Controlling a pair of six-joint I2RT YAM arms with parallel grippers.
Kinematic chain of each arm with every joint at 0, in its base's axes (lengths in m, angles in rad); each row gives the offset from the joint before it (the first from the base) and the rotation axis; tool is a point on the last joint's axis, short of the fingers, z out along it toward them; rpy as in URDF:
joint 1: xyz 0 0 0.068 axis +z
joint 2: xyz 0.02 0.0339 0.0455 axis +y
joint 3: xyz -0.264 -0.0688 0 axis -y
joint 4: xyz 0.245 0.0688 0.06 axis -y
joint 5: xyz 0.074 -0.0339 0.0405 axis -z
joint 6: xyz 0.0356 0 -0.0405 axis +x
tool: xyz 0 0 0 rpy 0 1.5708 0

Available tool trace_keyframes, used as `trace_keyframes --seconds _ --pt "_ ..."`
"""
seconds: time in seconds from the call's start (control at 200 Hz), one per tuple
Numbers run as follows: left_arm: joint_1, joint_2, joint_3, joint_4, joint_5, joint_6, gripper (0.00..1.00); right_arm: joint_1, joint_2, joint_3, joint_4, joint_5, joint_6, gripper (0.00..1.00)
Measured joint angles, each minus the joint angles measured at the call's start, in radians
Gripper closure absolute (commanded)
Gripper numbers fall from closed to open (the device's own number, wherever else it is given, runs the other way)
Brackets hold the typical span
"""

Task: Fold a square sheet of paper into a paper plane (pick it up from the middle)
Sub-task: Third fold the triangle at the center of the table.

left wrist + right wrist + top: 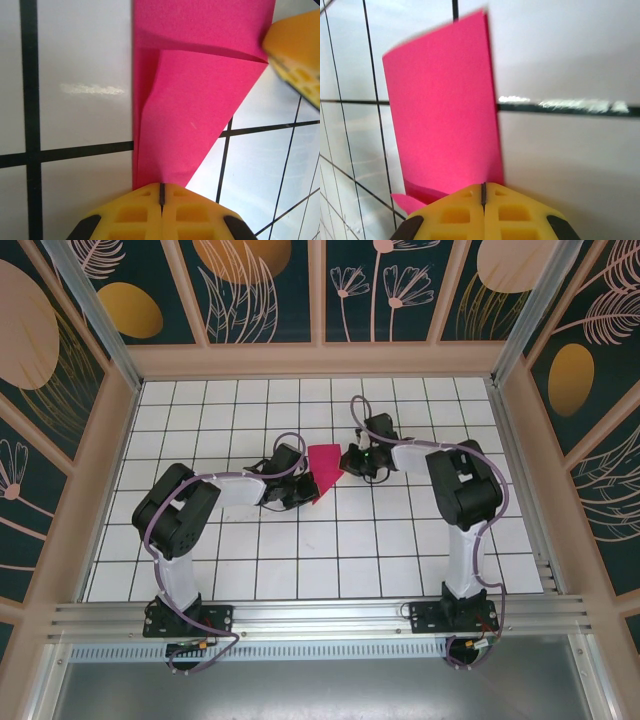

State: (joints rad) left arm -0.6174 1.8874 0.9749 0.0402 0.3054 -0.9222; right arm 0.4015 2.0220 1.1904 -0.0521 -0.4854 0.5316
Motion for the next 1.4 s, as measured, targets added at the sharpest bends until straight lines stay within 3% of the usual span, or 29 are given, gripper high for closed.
trace_keyframes --seconds 0.325,0.53,0.751,1.021,1.401 --pt "0.000 0.000 0.006 -0.012 -0.003 0.000 1.00 0.034 -0.129 -0.081 0.019 0.004 -0.013 1.00" --pt "0.000 0.001 0.010 -0.019 -0.004 0.000 1.00 0.105 -0.098 -0.098 0.029 -0.014 -0.002 1.00" --pt "0.000 0.001 0.020 -0.033 -0.008 0.004 1.00 0.106 -0.043 -0.077 0.021 -0.012 0.001 1.00" --pt "0.002 -0.019 0.034 -0.037 0.006 0.042 0.87 0.106 -0.031 -0.062 0.010 -0.005 0.002 1.00" --pt "0.002 -0.017 0.043 0.044 0.061 0.070 0.92 0.106 -0.029 -0.062 0.010 -0.006 0.017 1.00"
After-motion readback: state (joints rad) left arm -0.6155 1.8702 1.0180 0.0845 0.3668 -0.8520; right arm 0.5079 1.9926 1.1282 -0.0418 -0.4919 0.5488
